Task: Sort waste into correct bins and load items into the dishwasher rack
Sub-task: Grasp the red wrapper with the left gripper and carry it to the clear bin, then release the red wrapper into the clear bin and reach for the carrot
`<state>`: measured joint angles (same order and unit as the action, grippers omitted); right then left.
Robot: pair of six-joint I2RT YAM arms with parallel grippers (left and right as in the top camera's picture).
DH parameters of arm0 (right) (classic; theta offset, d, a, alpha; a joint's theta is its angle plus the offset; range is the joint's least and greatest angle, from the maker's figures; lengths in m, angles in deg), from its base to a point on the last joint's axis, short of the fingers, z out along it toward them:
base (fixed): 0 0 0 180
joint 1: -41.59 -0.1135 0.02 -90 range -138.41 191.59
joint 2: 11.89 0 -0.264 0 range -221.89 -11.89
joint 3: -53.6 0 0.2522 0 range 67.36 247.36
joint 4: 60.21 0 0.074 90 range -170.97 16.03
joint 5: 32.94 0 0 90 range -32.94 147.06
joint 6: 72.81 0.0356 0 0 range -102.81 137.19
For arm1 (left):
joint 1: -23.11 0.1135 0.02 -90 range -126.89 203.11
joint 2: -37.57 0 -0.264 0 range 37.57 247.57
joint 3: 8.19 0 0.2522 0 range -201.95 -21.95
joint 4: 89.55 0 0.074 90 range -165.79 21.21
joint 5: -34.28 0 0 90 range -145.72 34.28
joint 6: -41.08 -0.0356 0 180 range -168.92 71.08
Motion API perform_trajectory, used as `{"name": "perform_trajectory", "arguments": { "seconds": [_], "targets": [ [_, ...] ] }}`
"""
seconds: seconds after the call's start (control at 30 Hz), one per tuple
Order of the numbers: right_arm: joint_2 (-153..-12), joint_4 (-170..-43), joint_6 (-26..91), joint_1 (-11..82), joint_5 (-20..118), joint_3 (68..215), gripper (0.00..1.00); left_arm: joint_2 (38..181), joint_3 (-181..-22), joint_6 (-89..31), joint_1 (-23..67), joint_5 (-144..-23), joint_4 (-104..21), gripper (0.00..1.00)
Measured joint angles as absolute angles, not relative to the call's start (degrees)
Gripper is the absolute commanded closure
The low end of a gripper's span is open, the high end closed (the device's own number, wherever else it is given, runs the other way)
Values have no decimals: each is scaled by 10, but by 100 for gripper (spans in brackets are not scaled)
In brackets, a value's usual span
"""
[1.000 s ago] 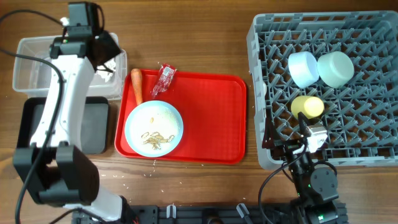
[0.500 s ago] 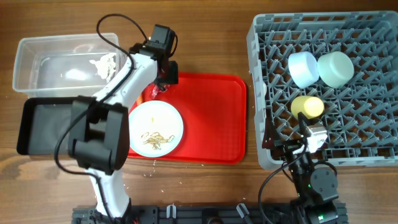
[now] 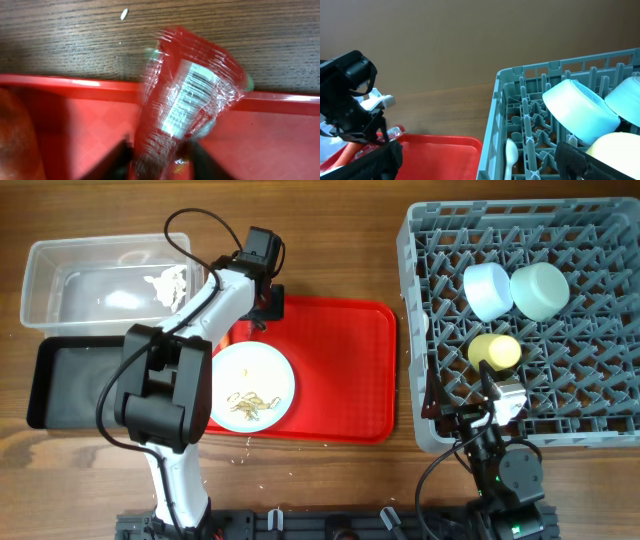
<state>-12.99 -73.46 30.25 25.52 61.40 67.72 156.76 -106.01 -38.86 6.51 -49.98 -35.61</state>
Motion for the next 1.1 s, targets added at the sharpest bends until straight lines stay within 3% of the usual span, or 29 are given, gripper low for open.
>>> {"name": "perform_trajectory", "arguments": {
  "seconds": [0.1,0.3,0.53,0.6,0.63,0.67,0.8,0.97,1.1],
  "targets": [
    [-130,-734,303,255,614,677,1,1568,-1065,-390,67,-501,-338,96],
    [-130,-735,303,255,614,677,0,1525,-1214,-358,85,-486,-164,96],
    [-130,-735,303,255,614,677,0,1401,-1256,-268,218,-422,-159,96],
    [-130,-735,302,255,614,677,0,1429,-1253,-257,256,-418,-176,80],
    [-130,-735,302,255,614,677,0,1448,-1251,-255,267,-417,-184,45],
    [-130,-735,302,255,614,677,0,1462,-1250,-255,274,-417,-189,34],
    [-130,-735,301,255,614,677,0,1513,-1236,-248,295,-429,-190,27],
    [-130,-735,301,255,614,677,0,1486,-1239,-248,285,-522,-153,42],
    [-130,-734,299,255,614,677,0,1469,-1237,-262,212,-563,-115,36]
  ]
}}
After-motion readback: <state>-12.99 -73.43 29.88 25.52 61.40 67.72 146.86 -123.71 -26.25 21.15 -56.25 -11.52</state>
